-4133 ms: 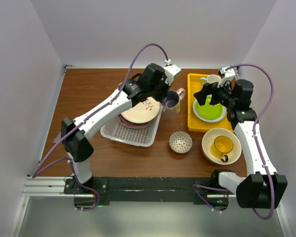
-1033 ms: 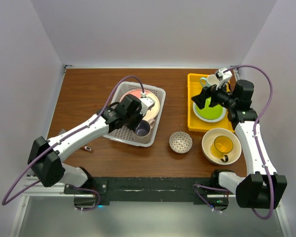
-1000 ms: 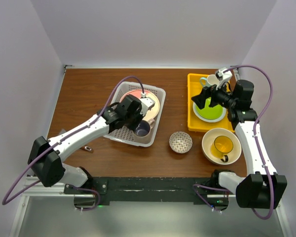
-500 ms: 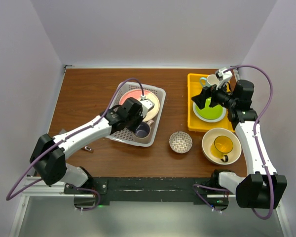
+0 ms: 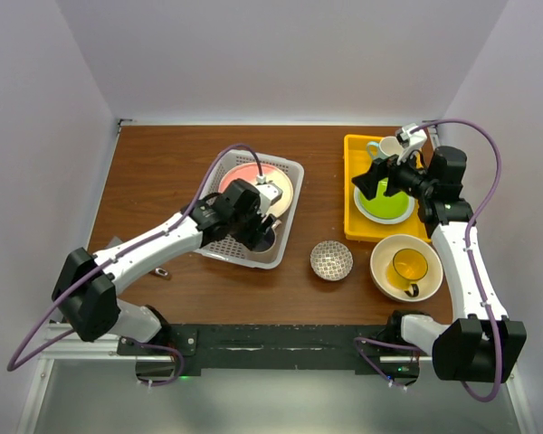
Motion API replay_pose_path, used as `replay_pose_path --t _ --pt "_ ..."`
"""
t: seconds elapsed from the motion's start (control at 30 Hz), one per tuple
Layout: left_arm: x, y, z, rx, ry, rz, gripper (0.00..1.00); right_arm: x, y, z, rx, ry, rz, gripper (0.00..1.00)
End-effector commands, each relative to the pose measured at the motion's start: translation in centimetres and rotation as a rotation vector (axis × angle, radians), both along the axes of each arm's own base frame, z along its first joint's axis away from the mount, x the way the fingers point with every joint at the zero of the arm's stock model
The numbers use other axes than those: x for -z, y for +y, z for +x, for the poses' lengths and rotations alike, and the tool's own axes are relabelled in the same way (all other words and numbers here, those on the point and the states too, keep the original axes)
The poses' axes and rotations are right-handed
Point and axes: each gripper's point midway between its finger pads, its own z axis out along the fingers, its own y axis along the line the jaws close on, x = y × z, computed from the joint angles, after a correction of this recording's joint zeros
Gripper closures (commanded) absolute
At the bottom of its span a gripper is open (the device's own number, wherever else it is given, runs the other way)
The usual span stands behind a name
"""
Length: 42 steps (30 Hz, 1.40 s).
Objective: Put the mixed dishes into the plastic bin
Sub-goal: Place the cup in the plastic bin.
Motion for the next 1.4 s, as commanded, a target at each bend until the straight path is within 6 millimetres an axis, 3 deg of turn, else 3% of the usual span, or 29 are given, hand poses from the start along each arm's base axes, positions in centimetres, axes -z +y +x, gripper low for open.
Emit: replay_pose_path --t 0.0,0.2,0.5,1.07,1.37 --pt "-4.1 -1.0 0.3 0.012 -0.063 -0.094 0.24 -0.5 0.1 0.0 -0.02 -0.025 -0.001 0.02" --pt "-6.5 -1.1 0.2 0.02 -0.09 -0.125 0.11 -0.5 0.0 0.0 -0.019 -0.025 -0.002 0.02" --pt "-9.7 -0.7 0.6 0.006 -0.162 -0.16 0.0 -0.6 0.0 0.0 -0.024 -0.027 -0.003 0.02" --pt "-14.9 3.1 3.6 -0.125 -0.327 -0.261 0.0 -0.5 0.6 -0.6 -0.082 -0.033 -0.007 0.02" --pt "-15.4 6.6 4.9 -0.232 -0.414 -0.283 0.0 -0.4 1.4 -1.3 -0.16 -0.047 -0.013 0.02"
